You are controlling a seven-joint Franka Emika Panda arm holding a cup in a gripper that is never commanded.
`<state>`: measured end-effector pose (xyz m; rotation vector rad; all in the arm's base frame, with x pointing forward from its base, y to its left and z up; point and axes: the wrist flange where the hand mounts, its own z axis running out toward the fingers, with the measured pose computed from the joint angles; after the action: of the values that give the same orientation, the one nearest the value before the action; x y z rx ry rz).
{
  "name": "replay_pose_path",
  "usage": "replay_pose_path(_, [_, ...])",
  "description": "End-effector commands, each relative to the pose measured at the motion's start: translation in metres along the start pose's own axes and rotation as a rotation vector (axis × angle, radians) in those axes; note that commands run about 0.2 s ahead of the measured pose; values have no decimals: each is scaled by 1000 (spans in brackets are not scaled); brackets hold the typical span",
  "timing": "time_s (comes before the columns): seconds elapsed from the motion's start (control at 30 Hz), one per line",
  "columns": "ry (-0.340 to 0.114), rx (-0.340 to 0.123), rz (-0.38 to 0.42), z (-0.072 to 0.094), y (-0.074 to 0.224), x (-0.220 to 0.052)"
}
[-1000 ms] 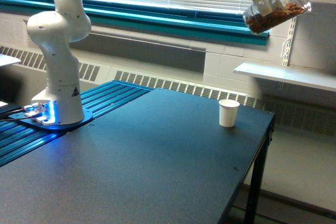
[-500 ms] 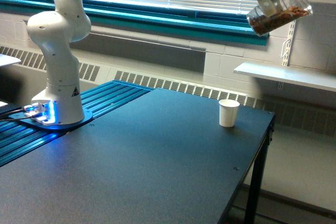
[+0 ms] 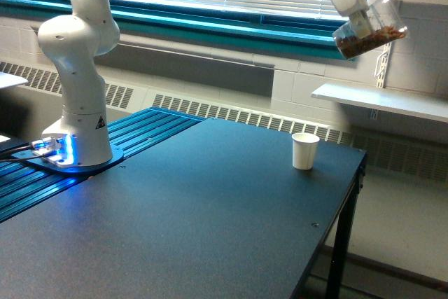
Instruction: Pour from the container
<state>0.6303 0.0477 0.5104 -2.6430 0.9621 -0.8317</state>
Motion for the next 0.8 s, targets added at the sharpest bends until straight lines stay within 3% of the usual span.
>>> replay_pose_path(0.03, [-2, 37, -7, -10, -25, -36])
replay_pose_path(0.8, [-93, 39, -107, -10, -46, -162])
